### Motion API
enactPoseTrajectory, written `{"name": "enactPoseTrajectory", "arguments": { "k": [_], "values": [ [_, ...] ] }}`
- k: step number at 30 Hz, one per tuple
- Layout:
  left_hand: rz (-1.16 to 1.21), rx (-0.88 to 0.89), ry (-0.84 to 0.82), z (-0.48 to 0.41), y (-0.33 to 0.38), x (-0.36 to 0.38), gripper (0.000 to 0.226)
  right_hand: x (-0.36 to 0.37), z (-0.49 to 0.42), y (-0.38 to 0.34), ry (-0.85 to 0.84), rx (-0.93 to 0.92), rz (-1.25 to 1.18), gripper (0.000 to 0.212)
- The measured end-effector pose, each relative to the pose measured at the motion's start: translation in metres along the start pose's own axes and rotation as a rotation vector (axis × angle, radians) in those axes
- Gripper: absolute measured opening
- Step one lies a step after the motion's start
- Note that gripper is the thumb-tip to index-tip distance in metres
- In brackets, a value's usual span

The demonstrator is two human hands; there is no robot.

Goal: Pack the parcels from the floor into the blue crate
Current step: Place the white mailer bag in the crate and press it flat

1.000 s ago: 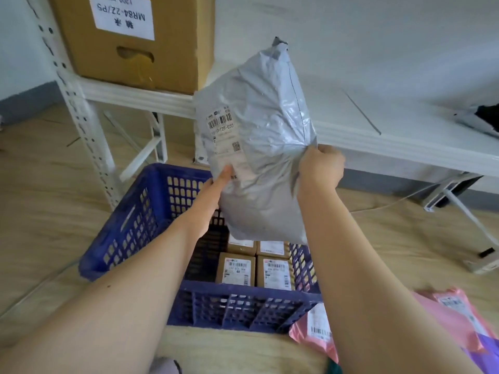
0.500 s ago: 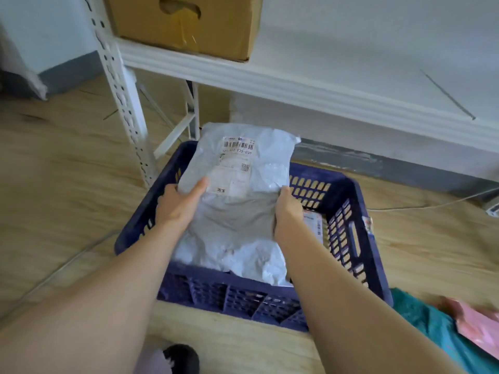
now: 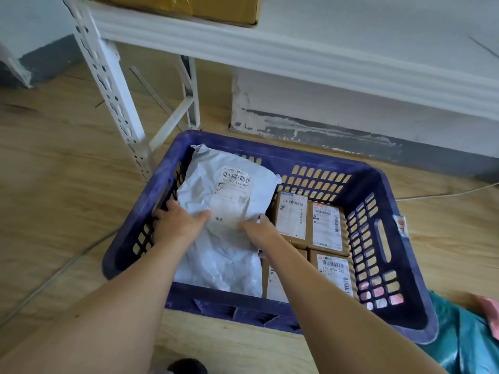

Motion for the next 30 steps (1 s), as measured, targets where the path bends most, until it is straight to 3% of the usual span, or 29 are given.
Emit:
{"name": "enactPoseTrajectory", "arguments": {
  "k": [7,12,15,20,30],
  "values": [
    [-0.288,0.024,-0.266,-0.027,-0.020,0.031,0.115,0.004,-0.020,0.009,0.040,-0.101,0.388,0.085],
    [-0.684,0.355,-0.479,-0.010,-0.006,0.051,0.120,0.014,-0.022,0.006,0.061,-0.334,0.851,0.102],
    [-0.752,0.406,-0.583,-0.006,0.005,0.064,0.126,0.022,-0.026,0.015,-0.041,-0.376,1.037,0.109],
    [-0.904,0.369,-0.703,-0.009,0.003,0.077,0.135,0.028,-0.038,0.030,-0.140,-0.313,1.175,0.119],
    [-1.115,0.292,-0.756,-0.005,0.008,0.086,0.137,0.027,-0.037,0.039,-0.216,-0.308,1.305,0.125]
  ]
}}
Point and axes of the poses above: each hand's wrist, its own z-axis away from the middle knuckle, its own x-axis out of the palm, y = z × x, the point moved 3 cm from there along -z, towards the middle knuckle, and after that the axes turned 1 degree about y, right-handed, at the moved point
